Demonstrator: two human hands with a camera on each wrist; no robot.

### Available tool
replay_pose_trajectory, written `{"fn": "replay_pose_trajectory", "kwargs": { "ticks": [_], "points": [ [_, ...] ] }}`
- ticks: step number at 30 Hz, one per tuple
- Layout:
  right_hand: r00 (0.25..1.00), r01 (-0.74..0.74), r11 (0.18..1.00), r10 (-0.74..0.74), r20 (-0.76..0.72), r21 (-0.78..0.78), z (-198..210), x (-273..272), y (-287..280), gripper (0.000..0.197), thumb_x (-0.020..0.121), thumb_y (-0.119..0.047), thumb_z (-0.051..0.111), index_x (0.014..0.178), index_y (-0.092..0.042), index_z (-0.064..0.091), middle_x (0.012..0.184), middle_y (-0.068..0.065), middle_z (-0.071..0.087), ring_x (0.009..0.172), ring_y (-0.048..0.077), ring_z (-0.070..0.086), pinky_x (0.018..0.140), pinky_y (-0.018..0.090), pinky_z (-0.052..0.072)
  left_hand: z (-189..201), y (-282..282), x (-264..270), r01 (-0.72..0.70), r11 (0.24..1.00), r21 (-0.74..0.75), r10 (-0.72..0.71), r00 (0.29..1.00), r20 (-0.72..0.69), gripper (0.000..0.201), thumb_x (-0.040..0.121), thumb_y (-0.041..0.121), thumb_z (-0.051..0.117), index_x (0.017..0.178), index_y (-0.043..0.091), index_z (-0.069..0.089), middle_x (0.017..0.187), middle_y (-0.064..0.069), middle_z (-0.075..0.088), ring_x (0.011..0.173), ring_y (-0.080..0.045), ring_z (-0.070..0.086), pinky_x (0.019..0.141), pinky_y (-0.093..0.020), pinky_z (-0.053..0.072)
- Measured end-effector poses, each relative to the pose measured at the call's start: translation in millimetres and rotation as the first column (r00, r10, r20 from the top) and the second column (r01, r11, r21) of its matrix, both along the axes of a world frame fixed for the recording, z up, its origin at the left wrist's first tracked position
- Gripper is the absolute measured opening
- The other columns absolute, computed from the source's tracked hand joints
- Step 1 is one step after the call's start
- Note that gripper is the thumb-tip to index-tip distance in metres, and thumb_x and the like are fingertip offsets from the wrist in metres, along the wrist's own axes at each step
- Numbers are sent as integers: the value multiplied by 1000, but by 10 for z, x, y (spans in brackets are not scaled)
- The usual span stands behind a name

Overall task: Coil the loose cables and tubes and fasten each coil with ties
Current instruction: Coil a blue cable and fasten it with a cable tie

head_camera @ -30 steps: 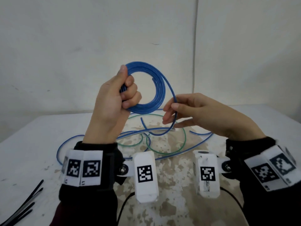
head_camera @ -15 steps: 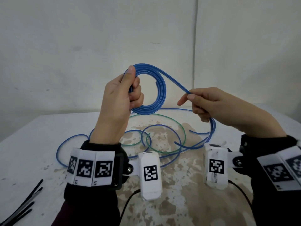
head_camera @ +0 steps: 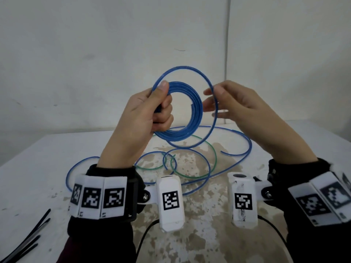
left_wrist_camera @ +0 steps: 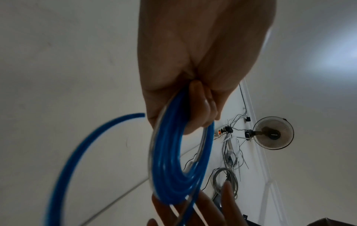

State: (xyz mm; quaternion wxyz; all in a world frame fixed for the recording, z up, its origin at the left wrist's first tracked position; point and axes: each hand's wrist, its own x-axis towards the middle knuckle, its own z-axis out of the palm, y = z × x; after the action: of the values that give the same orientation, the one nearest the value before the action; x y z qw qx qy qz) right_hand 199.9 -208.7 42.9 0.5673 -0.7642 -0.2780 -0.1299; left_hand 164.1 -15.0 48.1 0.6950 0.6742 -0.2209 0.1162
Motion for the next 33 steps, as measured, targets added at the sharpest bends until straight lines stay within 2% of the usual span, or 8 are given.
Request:
{"fn": "replay_pose_trajectory", "kwargs": {
  "ticks": [5, 10, 13, 17, 20, 23, 28, 33],
  "points": [
    [997, -19, 1000, 19, 75, 2, 15, -37, 52, 38, 99, -39, 36, 90, -14, 63, 73, 0, 58, 65, 10, 57, 71, 29, 53, -14, -21, -30, 48, 982, 182, -44, 999, -28, 34, 100, 26, 36, 70, 13, 28, 51, 8, 21, 46, -11, 14, 43, -18, 16],
    [991, -27, 996, 39, 128, -89, 20, -86, 133, 30, 99, -28, 47, 76, -15, 61, 57, -3, 38, 52, 10, 35, 49, 26, 35, -20, -36, -53, 106, 951, 292, -93, 994, -60, 37, 96, 28, 41, 71, 5, 26, 53, 5, 19, 45, -11, 14, 44, -19, 15],
    [994, -63, 996, 69, 86, -69, 13, -90, 127, 36, 99, -25, 49, 74, 0, 57, 61, 13, 32, 54, 17, 29, 47, 25, 29, -4, -11, -61, 102, 966, 240, -89, 994, -65, 39, 90, 33, 45, 71, 9, 22, 54, 5, 18, 46, -12, 13, 44, -20, 14],
    [998, -46, 993, 50, 31, -110, 3, -68, 108, 44, 99, -26, 46, 83, 14, 55, 63, 12, 40, 53, 18, 33, 49, 25, 32, -26, -46, -25, 34, 985, 171, -23, 998, -65, 37, 98, 31, 41, 67, 13, 34, 51, 7, 20, 46, -11, 13, 43, -19, 13],
    [1000, -26, 990, 27, 5, -136, 8, -67, 60, 34, 99, -28, 46, 92, -7, 72, 64, -10, 54, 50, 4, 43, 51, 20, 39, -42, -63, -11, 31, 986, 162, -21, 998, -66, 38, 99, 31, 39, 67, 13, 35, 51, 7, 20, 45, -11, 13, 43, -19, 13],
    [998, -62, 984, 62, -9, -166, 13, -76, 45, 30, 100, -25, 44, 95, -18, 73, 64, -18, 59, 53, -1, 50, 52, 15, 41, -42, -47, -9, 29, 982, 186, -18, 998, -59, 37, 99, 32, 39, 67, 12, 35, 52, 5, 18, 46, -12, 13, 44, -20, 14],
    [979, -185, 982, 180, -93, -48, -38, -30, 63, 32, 101, -22, 39, 102, -13, 70, 86, -2, 72, 82, 5, 64, 70, 23, 54, -24, -59, 16, -5, 999, -37, 5, 1000, -19, 39, 99, 34, 36, 65, 14, 35, 50, 8, 18, 46, -9, 11, 41, -17, 13],
    [908, -349, 928, 369, -197, 128, -88, -10, 107, 37, 103, -25, 32, 107, -11, 66, 91, 2, 72, 91, 14, 66, 86, 33, 53, -34, -81, 52, -7, 973, -232, 9, 1000, 8, 42, 101, 36, 32, 65, 15, 36, 48, 10, 20, 44, -7, 12, 41, -17, 16]
  ]
}}
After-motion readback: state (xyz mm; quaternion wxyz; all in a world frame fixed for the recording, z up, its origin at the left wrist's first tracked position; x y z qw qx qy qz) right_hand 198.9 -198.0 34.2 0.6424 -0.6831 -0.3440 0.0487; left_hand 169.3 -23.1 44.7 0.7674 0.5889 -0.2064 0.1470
